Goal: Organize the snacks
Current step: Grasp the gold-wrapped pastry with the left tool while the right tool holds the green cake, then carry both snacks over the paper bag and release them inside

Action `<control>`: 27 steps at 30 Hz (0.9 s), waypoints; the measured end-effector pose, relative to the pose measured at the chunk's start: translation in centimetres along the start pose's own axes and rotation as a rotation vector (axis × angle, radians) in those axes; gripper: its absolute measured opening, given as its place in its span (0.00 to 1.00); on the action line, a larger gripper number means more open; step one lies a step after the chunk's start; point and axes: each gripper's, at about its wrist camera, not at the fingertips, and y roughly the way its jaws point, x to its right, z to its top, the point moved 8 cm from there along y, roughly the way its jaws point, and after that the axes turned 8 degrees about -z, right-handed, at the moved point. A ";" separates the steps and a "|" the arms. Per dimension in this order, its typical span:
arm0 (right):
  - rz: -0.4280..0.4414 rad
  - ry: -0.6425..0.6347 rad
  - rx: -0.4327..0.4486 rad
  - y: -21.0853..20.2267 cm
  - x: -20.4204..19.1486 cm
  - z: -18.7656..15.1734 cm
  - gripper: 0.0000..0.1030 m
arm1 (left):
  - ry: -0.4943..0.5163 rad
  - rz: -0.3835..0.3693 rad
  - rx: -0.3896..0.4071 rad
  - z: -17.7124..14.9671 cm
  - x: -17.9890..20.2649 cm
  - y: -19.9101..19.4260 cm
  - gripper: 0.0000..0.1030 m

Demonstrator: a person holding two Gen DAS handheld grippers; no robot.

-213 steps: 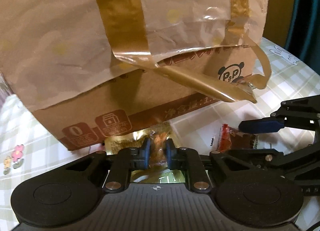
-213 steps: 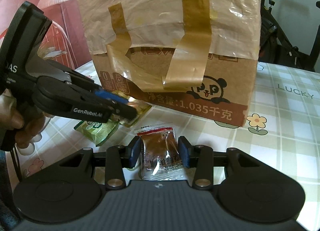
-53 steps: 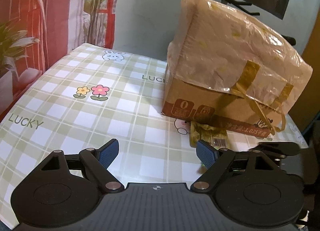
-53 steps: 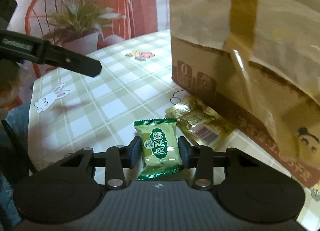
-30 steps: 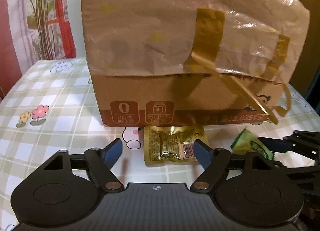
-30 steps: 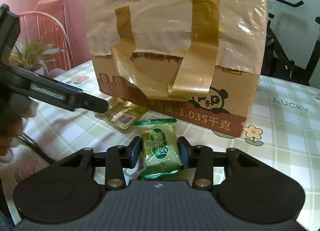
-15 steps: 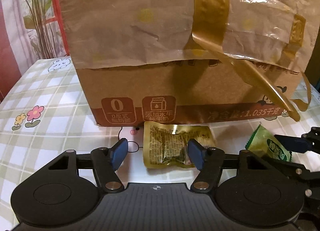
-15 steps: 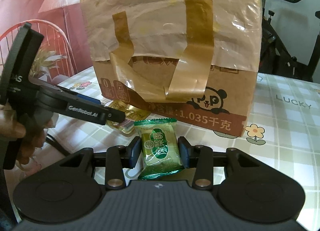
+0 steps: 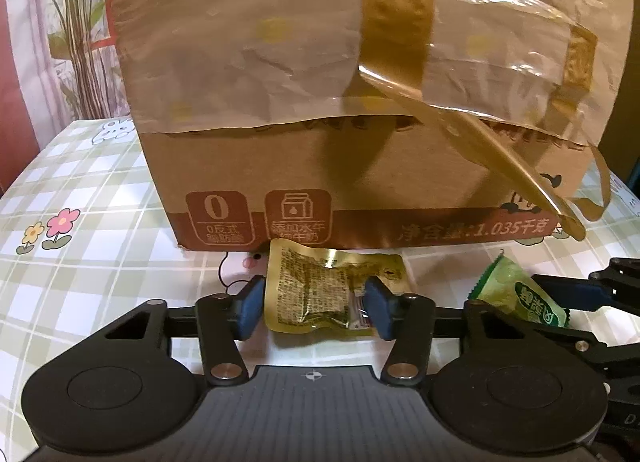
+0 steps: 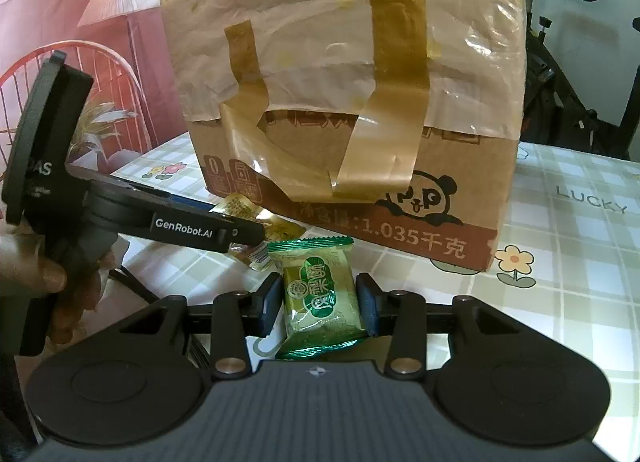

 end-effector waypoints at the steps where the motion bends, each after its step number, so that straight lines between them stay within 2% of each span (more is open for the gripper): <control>1: 0.001 0.000 -0.001 0.1 0.0 0.0 0.42 | 0.001 0.003 0.001 0.0 0.0 0.0 0.53; 5: 0.002 0.001 0.000 0.2 0.0 0.0 0.42 | 0.001 0.003 0.001 0.0 -0.1 -0.1 0.53; 7: 0.002 0.001 -0.001 0.3 0.0 0.0 0.42 | 0.000 0.003 0.002 0.0 -0.1 -0.1 0.50; 10: 0.002 0.002 -0.001 0.3 -0.1 0.0 0.42 | 0.005 -0.007 0.012 0.0 0.1 -0.7 0.38; 11: 0.001 0.003 -0.002 0.3 -0.1 0.0 0.42 | 0.011 -0.018 0.015 0.1 0.3 -0.8 0.29; 13: 0.002 0.003 -0.002 0.2 -0.1 0.0 0.42 | 0.030 -0.007 0.015 0.0 0.5 -1.2 0.23; 14: 0.002 0.004 -0.002 0.2 -0.1 0.0 0.42 | 0.040 0.010 0.029 -0.1 0.5 -1.6 0.11; 18: 0.006 0.007 -0.001 0.2 -0.2 0.0 0.42 | 0.000 -0.023 0.039 -0.6 0.0 -2.8 0.02; 27: 0.005 0.011 -0.002 0.3 -0.2 -0.1 0.42 | -0.033 -0.009 0.084 -0.6 -1.5 -5.3 0.02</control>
